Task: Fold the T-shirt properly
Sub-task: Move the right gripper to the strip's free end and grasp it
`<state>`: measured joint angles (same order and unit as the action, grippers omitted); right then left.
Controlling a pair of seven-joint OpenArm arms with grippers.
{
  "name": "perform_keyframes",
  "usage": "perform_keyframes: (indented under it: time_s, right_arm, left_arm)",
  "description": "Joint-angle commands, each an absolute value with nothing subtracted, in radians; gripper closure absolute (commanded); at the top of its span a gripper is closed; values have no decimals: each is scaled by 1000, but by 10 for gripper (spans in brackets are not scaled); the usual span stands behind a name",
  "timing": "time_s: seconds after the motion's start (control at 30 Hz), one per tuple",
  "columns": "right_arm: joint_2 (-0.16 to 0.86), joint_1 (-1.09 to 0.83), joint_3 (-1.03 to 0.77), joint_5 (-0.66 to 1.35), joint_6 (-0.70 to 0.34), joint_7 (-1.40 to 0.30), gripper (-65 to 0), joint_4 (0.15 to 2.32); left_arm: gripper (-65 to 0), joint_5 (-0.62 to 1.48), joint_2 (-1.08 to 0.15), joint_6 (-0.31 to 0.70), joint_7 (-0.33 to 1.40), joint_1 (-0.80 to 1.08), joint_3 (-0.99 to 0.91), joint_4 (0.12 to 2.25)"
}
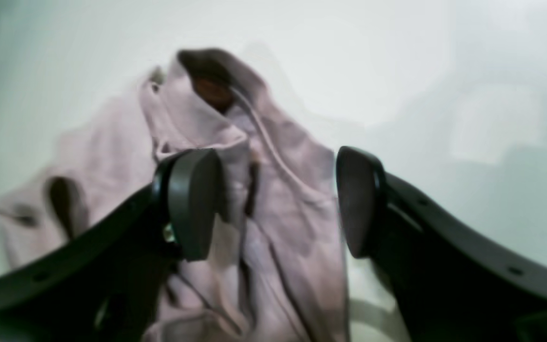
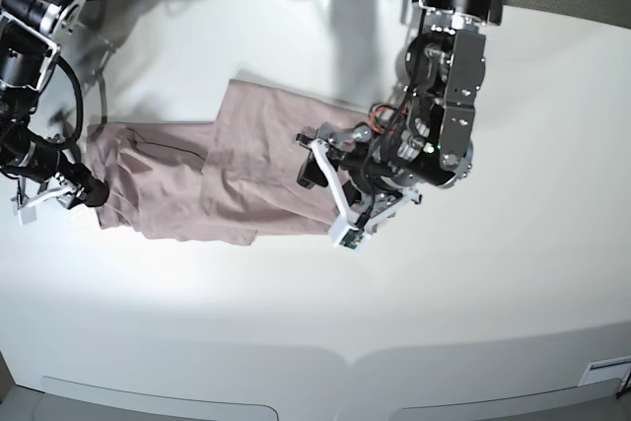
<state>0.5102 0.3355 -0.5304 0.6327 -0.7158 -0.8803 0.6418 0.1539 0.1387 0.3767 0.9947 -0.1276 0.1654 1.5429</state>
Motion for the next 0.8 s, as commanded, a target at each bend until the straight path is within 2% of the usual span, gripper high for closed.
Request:
perform_keyframes:
  time_s: [0.0,0.13,0.3,0.43,0.6,0.67,0.77]
  right_arm:
    - [512,335,-527,582,-698,-951,-394,625]
    - [513,338,-527,621,-698,-1029,-394,624]
    - [508,337,-527,846,-698,-1221,-394,624]
    - [508,337,-527,926,-698,-1244,-394,624]
    - [509,337,-527,928,-698,-1258,-394,624]
    - [509,338,-527,929,-698,-1256,-358,624]
    - [509,338,-527,929,-698,-1230,-226,624]
  left_arm:
    - [-354,168,149,384,975,-147,167,1561]
    - [-354,168,149,384,975,-147,167,1561]
    - [-354,168,149,384,975,-147,167,1561]
    - [-354,168,149,384,976,-147,167,1561]
    - [-354,168,149,384,976,-147,167,1561]
    - [-354,168,149,384,976,-147,167,1561]
    - [-354,168,149,384,976,-147,167,1561]
